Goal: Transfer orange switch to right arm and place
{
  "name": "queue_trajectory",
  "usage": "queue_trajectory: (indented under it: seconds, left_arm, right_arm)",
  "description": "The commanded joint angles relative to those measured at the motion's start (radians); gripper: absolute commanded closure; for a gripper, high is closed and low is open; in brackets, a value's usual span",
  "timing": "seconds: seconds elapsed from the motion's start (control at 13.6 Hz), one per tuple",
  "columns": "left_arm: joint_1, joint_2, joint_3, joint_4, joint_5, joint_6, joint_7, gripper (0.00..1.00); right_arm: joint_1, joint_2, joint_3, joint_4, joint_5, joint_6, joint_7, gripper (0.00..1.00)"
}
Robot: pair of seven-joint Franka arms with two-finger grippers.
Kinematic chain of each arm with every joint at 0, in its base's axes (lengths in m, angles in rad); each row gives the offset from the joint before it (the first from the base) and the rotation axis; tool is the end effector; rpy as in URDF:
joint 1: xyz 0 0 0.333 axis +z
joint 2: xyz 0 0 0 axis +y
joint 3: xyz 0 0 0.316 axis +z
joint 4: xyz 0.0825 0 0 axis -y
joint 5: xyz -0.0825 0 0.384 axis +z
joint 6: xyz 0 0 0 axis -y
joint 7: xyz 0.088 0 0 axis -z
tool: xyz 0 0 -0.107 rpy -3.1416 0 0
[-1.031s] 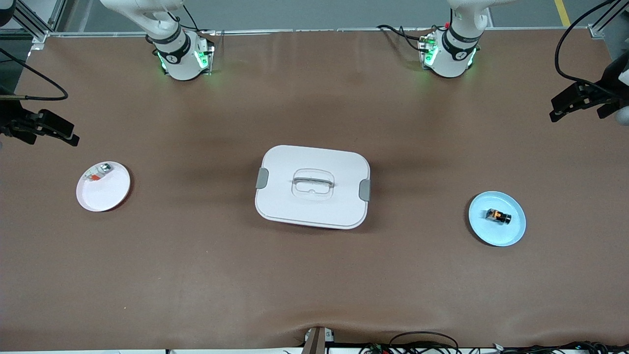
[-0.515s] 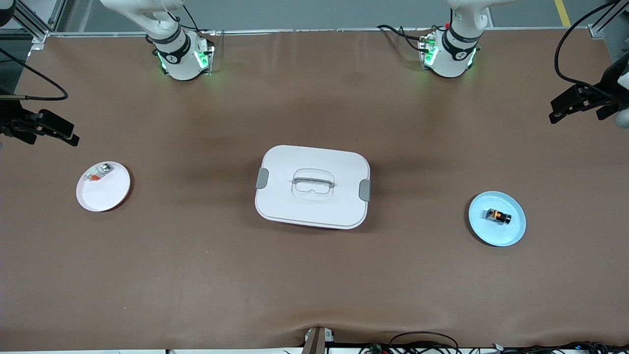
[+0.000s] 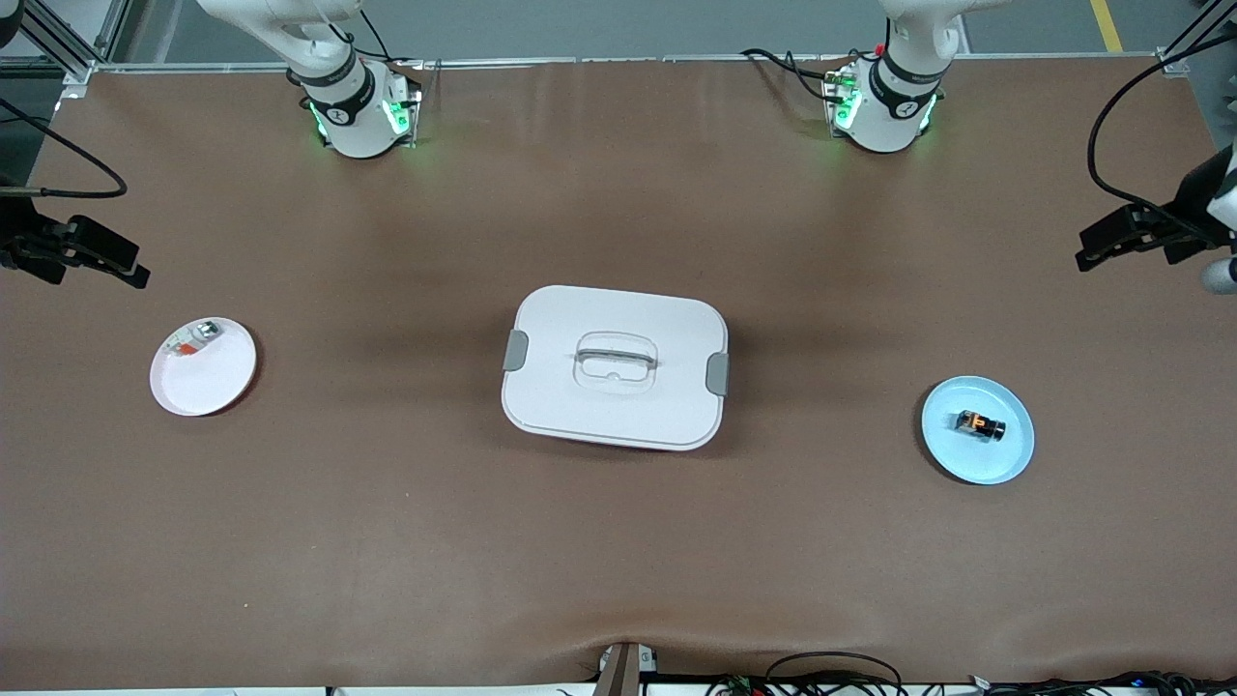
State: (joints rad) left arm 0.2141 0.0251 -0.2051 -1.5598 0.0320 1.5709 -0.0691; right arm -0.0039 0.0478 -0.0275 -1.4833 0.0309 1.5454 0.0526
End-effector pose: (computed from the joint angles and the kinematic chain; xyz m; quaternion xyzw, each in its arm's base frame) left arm 0.5618 0.0100 0.6160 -0.9991 -0.0389 0.0063 0.0136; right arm 0.5673 -0.0140 0.6367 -0.9990 0.0415 -0.0070 0.0149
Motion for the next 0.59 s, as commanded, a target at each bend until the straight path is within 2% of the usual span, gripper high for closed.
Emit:
queue_trajectory:
  seconds: [0.0, 0.22, 0.52]
  left_arm:
    - [0.021, 0.004, -0.005, -0.064, -0.001, 0.105, 0.009, 0.0]
    - [0.027, 0.019, -0.003, -0.13, -0.001, 0.222, 0.009, 0.0]
    - [0.027, 0.078, -0.003, -0.132, 0.04, 0.279, 0.012, 0.0]
  right_arm:
    - [-0.011, -0.005, 0.011, 0.005, -0.006, -0.002, 0.003, 0.0]
    - [-0.007, -0.005, 0.011, 0.006, -0.006, -0.002, 0.004, 0.0]
    - [-0.001, -0.003, 0.014, 0.006, 0.007, 0.002, 0.01, 0.0]
